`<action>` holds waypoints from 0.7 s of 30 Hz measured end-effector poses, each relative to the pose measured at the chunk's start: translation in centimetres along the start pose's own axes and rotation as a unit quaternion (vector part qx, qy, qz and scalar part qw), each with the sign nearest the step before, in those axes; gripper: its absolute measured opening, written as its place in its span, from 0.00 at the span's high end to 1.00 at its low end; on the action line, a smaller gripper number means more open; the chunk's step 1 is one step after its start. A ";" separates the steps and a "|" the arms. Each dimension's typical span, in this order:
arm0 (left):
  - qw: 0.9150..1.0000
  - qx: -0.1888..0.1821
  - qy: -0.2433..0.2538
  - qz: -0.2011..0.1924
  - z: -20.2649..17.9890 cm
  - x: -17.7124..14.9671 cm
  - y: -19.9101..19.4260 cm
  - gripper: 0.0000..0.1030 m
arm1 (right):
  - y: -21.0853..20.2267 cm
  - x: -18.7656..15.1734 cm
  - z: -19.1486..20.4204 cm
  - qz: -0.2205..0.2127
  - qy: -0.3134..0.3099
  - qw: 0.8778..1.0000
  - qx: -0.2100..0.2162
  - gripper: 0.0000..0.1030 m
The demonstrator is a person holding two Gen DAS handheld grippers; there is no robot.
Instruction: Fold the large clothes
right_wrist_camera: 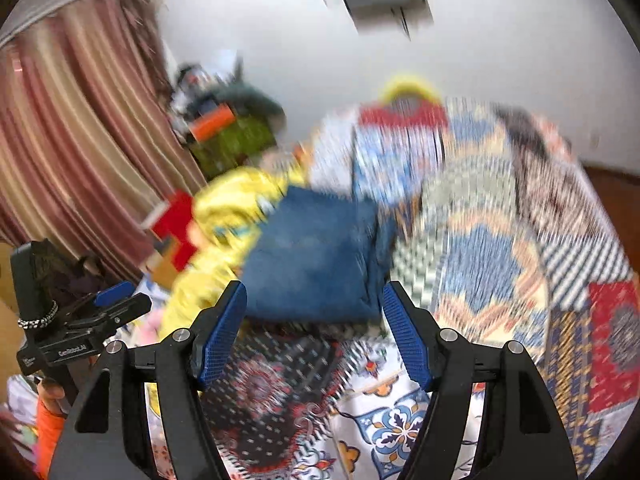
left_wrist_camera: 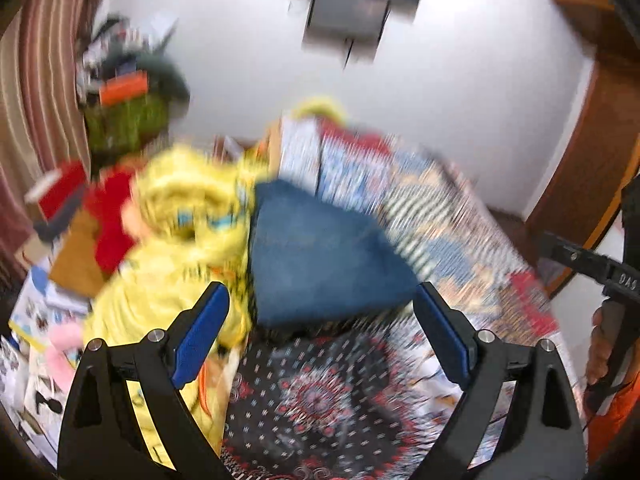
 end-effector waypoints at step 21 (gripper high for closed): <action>0.965 -0.010 0.067 -0.254 -8.8 -2.0 -19.2 0.01 | -16.4 1.0 9.8 -0.217 -0.093 0.969 -0.077 0.25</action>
Point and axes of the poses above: each gripper's, at about its wrist camera, not at the fingertips, and y roughly the way its jaws point, z to its left, x to its top, the point moved 9 cm from there along y, roughly the way its jaws point, and after that the axes turned 12 degrees about -y, right-handed, at the moved point
